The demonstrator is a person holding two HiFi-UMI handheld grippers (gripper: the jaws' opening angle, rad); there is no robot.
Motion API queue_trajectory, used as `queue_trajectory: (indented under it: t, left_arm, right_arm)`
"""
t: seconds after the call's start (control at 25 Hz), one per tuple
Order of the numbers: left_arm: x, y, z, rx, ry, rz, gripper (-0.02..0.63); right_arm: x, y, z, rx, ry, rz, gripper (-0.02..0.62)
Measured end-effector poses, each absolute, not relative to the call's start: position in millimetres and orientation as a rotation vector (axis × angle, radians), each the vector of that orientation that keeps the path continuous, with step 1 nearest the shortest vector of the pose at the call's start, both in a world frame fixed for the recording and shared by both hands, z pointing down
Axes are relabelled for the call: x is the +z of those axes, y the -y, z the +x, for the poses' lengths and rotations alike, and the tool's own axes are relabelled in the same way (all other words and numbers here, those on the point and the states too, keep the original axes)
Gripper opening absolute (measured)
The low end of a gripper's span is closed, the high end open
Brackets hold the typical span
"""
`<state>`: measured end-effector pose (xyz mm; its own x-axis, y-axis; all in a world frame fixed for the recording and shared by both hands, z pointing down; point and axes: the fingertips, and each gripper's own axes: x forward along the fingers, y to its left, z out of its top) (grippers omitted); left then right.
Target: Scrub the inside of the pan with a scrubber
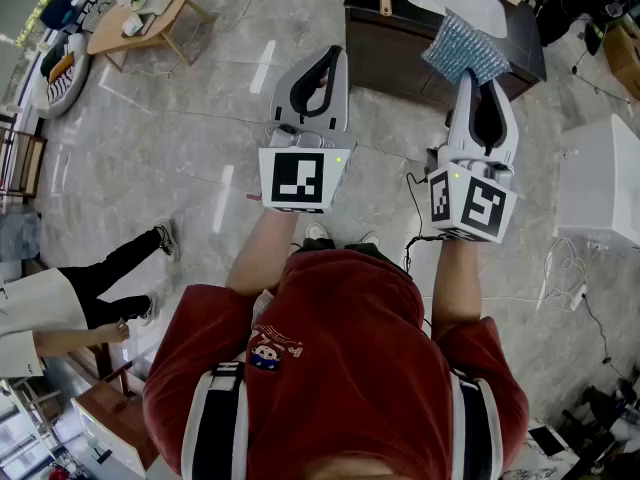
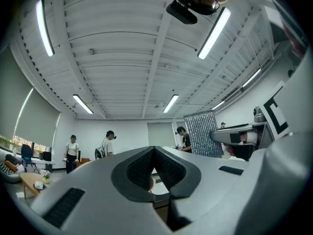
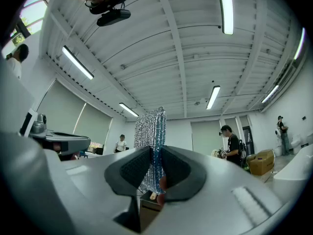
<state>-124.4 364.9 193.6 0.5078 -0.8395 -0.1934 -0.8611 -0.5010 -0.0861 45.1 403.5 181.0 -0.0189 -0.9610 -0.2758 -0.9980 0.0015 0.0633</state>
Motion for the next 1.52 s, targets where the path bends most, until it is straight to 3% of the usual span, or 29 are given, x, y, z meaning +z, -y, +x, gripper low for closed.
queue_trajectory:
  t: [0.96,1.52]
  left_arm:
    - [223.7,-364.2,-41.5,0.098,-1.531,-2.561,0.005]
    - [230.6,-316.7,-39.8,0.171,-1.537,-2.565,0.005]
  right_arm:
    - [224.4,-401.2,143.0,0.198,-2.112,-2.032,0.091]
    - [233.2,-351.8,138.6,0.223,-2.156,-2.048,0.091]
